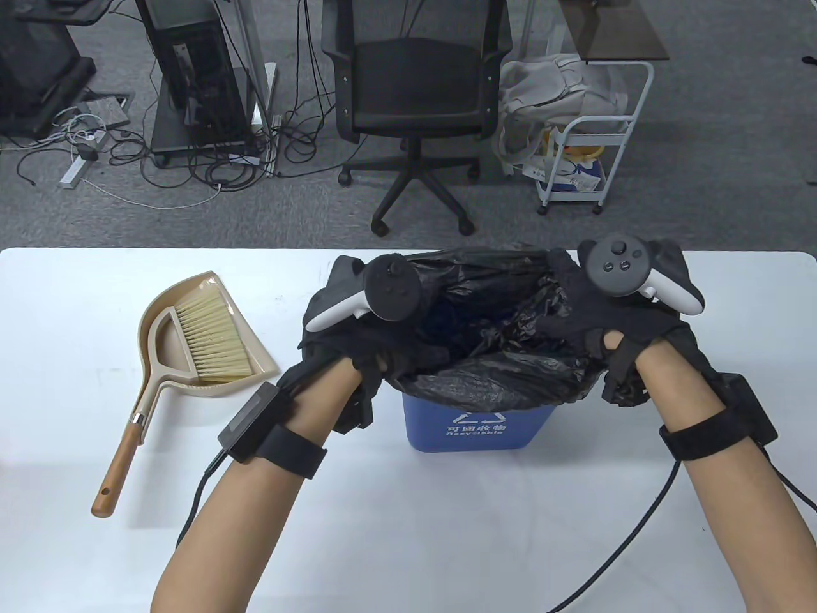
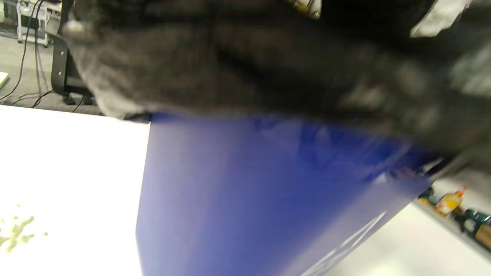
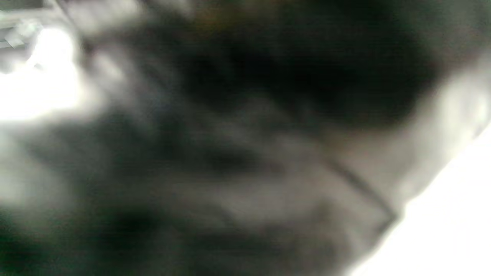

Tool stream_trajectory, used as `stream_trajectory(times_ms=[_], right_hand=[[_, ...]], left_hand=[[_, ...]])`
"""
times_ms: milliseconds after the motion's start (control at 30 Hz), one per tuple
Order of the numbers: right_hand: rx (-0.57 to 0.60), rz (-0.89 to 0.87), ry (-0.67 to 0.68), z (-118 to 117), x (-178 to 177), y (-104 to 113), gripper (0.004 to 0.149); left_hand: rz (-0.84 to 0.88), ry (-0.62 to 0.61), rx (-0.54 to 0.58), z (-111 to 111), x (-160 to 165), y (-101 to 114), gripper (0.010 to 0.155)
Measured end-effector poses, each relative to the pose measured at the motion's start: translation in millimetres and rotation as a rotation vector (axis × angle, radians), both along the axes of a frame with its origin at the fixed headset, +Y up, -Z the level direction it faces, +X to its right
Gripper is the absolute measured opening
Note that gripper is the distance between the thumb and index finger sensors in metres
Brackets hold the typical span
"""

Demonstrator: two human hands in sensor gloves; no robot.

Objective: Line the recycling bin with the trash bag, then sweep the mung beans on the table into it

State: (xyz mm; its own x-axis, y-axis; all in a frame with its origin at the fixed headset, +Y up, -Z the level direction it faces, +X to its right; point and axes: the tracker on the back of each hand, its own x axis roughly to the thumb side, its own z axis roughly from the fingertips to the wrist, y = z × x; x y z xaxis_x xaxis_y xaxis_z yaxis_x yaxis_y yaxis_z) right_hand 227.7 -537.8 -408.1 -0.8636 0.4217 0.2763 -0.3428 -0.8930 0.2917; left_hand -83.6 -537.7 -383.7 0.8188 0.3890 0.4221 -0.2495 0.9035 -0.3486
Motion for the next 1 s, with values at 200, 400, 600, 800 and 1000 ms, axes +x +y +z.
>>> stream_trajectory(times_ms=[200, 400, 600, 800, 1000], right_hand=[[0.188, -0.091, 0.054, 36, 5, 43, 0.095], [0.344, -0.095, 0.153, 89, 1, 60, 0.093], [0.437, -0.044, 0.211, 142, 2, 34, 0.092], [0.464, -0.034, 0.184, 168, 20, 2, 0.092], [0.45, -0.073, 0.13, 171, 39, -23, 0.092]], left_hand=[[0.123, 0.022, 0.167, 31, -38, 33, 0.094], [0.143, 0.069, 0.33, 70, -79, 38, 0.086], [0.073, 0.158, 0.386, 107, -125, 12, 0.085], [0.052, 0.282, 0.376, 129, -164, -23, 0.087], [-0.017, 0.376, 0.338, 142, -186, -58, 0.09]])
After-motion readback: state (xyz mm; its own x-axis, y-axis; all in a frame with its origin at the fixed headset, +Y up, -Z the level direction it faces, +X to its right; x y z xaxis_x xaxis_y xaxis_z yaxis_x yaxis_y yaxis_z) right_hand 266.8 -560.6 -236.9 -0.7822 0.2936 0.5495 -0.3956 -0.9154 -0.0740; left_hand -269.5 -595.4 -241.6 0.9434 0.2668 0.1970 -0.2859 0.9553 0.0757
